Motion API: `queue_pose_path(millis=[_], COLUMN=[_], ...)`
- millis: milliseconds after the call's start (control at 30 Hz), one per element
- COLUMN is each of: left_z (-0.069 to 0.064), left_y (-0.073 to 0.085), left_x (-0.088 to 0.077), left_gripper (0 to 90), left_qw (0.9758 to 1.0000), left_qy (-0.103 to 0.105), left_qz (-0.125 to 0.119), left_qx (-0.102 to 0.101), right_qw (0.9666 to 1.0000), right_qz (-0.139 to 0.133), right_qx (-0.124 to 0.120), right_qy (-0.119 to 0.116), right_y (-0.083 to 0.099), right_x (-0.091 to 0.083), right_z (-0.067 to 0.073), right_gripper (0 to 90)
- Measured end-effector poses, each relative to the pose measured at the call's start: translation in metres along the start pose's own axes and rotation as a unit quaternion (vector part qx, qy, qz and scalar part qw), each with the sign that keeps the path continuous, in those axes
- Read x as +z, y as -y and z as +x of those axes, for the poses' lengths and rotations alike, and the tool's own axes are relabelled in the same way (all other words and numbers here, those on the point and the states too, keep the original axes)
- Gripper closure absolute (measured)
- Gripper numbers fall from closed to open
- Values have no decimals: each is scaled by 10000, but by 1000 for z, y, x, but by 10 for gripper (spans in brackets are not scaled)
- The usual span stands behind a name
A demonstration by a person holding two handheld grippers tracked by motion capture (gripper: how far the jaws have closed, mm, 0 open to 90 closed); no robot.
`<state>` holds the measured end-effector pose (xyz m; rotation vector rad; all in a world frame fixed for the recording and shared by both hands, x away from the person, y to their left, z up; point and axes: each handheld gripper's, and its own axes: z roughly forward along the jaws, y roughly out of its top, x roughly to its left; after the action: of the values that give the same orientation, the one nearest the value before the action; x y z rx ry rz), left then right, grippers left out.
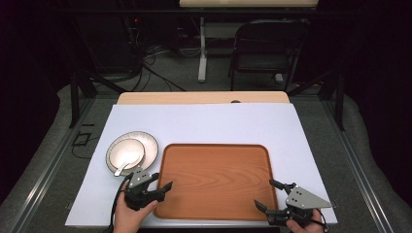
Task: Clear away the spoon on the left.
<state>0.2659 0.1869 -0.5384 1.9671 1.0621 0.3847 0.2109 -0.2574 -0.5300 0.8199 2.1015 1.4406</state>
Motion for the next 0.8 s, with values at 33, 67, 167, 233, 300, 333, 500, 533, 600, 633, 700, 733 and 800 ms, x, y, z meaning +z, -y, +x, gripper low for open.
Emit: queue_pose_path(millis=[33, 67, 167, 233, 300, 333, 500, 533, 600, 633, 700, 733, 800], left_z=[0, -1, -1, 0, 0, 0, 0, 0, -1, -1, 0, 0, 1], left_y=[0, 0, 0, 1, 1, 1, 0, 0, -2, -3, -5, -7, -9], left_x=[0, 0, -2, -3, -4, -5, -5, -6, -9, -11, -14, -16, -20], left_gripper=[383, 383, 383, 383, 384, 384, 383, 383, 383, 383, 383, 384, 386], left_qw=[10000, 10000, 10000, 10000, 10000, 9999, 9999, 9999, 9998, 9997, 9996, 9995, 9993], left_qy=[-31, -25, -61, -58, -74, -86, -84, -120, -173, -206, -225, -225, -238], left_qz=[15, -5, -18, -43, -66, -68, -63, -80, -124, -128, -118, -135, -187], left_qx=[37, 41, 50, 17, 11, 21, -9, -39, -60, -82, -128, -154, -209], right_qw=[10000, 10000, 10000, 10000, 10000, 10000, 10000, 10000, 10000, 10000, 10000, 10000, 10000], right_qz=[-8, -30, -33, -47, -60, -71, -61, -63, -63, -61, -59, -62, -59], right_qx=[-11, -2, -45, -61, -60, -56, -53, -49, -38, -40, -42, -44, -41], right_qy=[6, 17, 8, 19, 29, 30, 30, 30, 28, 25, 23, 20, 20], right_y=[0, 0, 0, 0, 0, 0, 0, 0, 0, 0, 0, 0, 0], right_x=[0, -1, -1, -1, -1, -2, -1, -1, -1, -1, -1, -1, -1], right_z=[0, 0, 1, 2, 2, 3, 2, 2, 2, 2, 2, 2, 2], right_gripper=[177, 178, 177, 177, 177, 177, 177, 177, 177, 177, 177, 177, 177])
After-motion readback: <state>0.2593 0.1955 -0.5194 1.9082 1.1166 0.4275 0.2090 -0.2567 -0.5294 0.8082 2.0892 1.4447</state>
